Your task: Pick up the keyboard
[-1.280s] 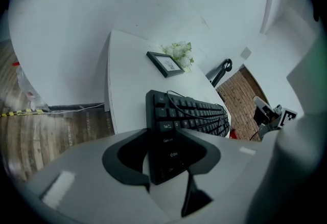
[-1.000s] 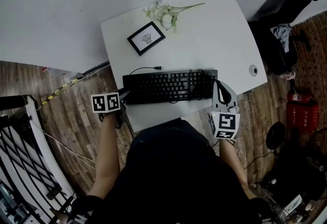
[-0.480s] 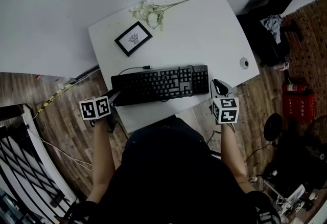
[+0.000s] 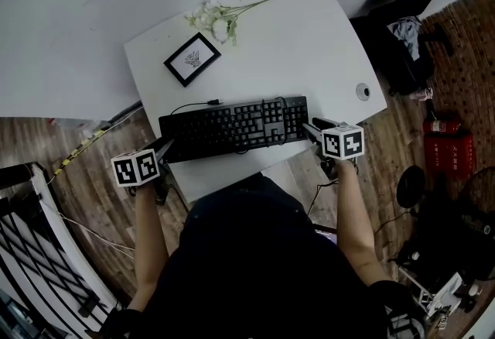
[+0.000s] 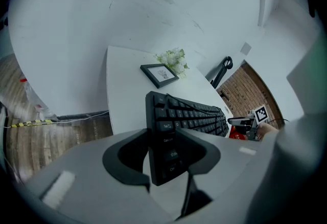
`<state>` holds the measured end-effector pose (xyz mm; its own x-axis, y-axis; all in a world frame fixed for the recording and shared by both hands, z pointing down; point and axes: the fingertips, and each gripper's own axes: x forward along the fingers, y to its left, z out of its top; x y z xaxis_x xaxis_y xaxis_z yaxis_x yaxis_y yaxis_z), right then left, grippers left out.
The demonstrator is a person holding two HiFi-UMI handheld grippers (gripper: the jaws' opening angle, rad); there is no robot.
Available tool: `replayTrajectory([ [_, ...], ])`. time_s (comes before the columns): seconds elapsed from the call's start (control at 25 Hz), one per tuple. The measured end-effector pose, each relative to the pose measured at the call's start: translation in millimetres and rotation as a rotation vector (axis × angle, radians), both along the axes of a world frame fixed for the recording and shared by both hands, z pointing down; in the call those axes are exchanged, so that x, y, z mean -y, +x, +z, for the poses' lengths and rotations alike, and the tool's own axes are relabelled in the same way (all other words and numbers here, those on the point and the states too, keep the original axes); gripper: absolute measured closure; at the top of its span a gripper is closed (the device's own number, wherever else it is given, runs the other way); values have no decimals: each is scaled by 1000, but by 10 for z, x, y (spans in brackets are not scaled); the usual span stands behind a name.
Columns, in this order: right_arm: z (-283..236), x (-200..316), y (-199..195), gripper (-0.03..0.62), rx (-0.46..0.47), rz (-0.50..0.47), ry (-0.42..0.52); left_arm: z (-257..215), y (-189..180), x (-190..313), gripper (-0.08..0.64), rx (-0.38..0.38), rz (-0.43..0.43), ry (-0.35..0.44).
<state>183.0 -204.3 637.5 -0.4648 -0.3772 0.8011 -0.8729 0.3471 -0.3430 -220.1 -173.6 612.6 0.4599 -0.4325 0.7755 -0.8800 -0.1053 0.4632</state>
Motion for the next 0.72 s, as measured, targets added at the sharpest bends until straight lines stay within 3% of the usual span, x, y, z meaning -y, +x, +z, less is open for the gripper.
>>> replayTrajectory([
  [0.16, 110, -19, -71, 422, 57, -55, -65, -21, 12, 7, 387, 8, 5, -2],
  [0.4, 194, 29, -62, 390, 175, -1, -148, -48, -19, -5, 387, 28, -5, -14],
  [0.72, 284, 47, -22, 377, 160, -5, -218, -50, 26, -45, 387, 33, -4, -27],
])
